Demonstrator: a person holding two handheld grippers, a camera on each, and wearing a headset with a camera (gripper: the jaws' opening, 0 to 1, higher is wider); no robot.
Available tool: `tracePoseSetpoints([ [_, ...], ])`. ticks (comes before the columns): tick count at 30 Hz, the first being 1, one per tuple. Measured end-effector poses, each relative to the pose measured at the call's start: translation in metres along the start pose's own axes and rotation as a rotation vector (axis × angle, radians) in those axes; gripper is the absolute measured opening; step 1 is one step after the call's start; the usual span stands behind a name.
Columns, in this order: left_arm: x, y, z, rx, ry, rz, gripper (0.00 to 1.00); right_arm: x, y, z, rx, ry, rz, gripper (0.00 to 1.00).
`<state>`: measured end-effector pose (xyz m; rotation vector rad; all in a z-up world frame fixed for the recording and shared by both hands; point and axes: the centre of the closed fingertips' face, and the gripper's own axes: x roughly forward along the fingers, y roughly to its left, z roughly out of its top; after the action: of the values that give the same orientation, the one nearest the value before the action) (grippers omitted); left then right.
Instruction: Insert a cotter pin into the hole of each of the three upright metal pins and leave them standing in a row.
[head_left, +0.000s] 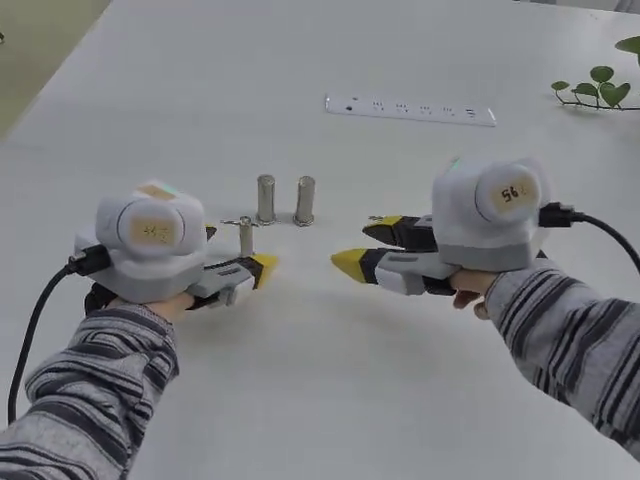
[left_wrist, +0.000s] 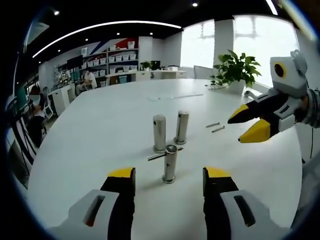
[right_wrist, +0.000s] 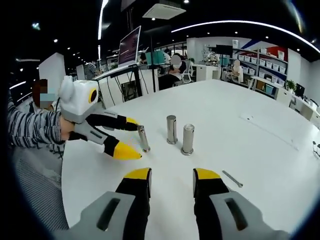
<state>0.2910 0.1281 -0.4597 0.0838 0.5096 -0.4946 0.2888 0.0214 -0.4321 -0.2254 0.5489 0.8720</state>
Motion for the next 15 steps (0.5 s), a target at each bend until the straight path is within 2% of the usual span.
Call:
tracePoseSetpoints([
  [7, -0.008, -0.001, 0.004, 0.004, -0.003, -0.003, 0.64, 0.017, -0.011, 0.026, 0.012, -0.061, -0.036, 0.29],
  [11, -0.015, -0.004, 0.007, -0.029, -0.004, 0.0, 0.7, 0.032, -0.022, 0.036, 0.044, -0.083, -0.042, 0.27],
  [15, -0.022, -0.008, 0.011, -0.007, -0.004, 0.006, 0.75, 0.044, -0.023, 0.044, 0.062, -0.107, -0.054, 0.25],
])
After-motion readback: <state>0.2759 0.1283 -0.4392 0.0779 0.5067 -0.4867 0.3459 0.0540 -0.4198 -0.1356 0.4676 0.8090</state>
